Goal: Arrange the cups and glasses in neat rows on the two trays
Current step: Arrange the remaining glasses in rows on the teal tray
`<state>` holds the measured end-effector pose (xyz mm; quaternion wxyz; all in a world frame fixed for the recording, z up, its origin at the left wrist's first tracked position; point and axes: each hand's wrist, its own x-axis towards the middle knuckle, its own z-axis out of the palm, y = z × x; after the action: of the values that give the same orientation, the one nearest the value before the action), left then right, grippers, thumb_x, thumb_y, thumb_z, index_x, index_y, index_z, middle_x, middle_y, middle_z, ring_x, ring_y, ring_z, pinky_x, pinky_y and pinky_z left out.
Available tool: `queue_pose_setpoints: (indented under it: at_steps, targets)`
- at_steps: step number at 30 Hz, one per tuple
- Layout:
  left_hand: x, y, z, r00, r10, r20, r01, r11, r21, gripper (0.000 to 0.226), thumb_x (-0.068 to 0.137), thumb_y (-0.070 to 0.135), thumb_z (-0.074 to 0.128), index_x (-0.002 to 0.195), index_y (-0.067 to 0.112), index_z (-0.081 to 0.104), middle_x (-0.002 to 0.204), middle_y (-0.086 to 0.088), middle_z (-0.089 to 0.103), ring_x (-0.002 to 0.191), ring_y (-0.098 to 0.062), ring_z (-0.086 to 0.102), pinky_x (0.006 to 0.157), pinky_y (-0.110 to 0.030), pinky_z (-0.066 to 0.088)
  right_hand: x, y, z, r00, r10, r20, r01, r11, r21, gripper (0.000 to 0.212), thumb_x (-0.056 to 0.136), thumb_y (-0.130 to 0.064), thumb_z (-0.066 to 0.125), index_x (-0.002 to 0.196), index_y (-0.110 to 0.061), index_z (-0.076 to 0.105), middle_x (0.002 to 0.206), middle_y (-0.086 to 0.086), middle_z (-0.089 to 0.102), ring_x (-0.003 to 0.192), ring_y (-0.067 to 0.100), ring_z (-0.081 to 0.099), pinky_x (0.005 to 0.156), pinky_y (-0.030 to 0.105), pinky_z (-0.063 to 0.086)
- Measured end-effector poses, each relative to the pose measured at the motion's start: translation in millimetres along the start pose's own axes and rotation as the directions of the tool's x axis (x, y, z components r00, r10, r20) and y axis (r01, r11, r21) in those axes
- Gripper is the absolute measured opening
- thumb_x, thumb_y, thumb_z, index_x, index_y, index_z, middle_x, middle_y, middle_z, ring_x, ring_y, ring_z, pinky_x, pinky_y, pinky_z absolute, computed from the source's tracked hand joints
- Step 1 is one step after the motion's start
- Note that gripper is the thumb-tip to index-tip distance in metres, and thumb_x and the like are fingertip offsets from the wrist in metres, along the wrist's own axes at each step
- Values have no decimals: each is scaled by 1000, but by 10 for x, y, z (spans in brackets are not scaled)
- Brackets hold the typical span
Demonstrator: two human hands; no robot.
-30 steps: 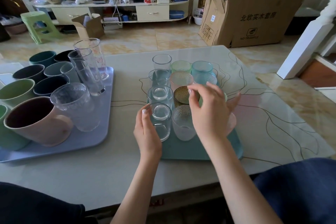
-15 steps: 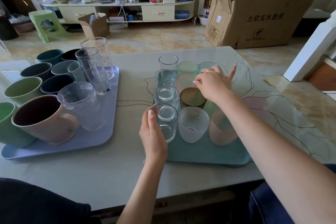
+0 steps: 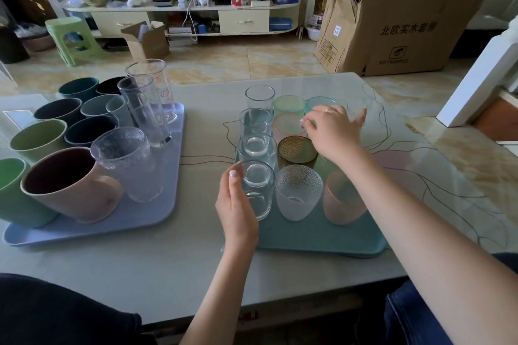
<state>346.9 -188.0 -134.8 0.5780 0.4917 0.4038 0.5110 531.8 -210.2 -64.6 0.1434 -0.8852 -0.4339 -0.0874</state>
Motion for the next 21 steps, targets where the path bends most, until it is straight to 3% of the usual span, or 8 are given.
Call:
queue_pose_setpoints:
  at_steps: [5, 11, 16, 21]
  targets:
    - [0, 1, 0, 1000, -7, 8, 7, 1000, 6, 32, 86, 39, 31, 91, 37, 63, 98, 13, 67, 101, -12, 61, 84, -24, 43, -94, 246, -29, 979, 195, -53, -164, 921, 353, 31, 99, -31, 34, 117, -31, 58, 125, -4, 60, 121, 23, 50, 110, 64, 1]
    - [-5, 10, 0, 1000, 6, 6, -6, 1000, 20, 31, 88, 38, 31, 90, 37, 62, 98, 15, 66, 102, -12, 60, 83, -23, 43, -122, 484, 59, 962, 165, 218, -224, 933, 283, 43, 100, -35, 32, 141, -28, 36, 156, -2, 24, 142, 24, 25, 114, 58, 9]
    - [4, -3, -7, 1000, 6, 2, -6, 1000, 22, 32, 86, 39, 31, 91, 36, 63, 100, 11, 67, 104, -14, 60, 89, -28, 45, -100, 429, 79, 972, 121, 201, -192, 903, 385, 44, 101, -26, 34, 143, -14, 37, 158, 6, 17, 144, 23, 22, 114, 35, 19]
    - [3, 2, -4, 1000, 9, 1, -9, 1000, 26, 32, 86, 39, 31, 90, 37, 62, 98, 15, 66, 103, -13, 60, 85, -25, 44, -91, 447, 102, 969, 150, 197, -211, 916, 341, 43, 101, -29, 33, 141, -14, 39, 157, 3, 20, 141, 25, 28, 113, 41, 26]
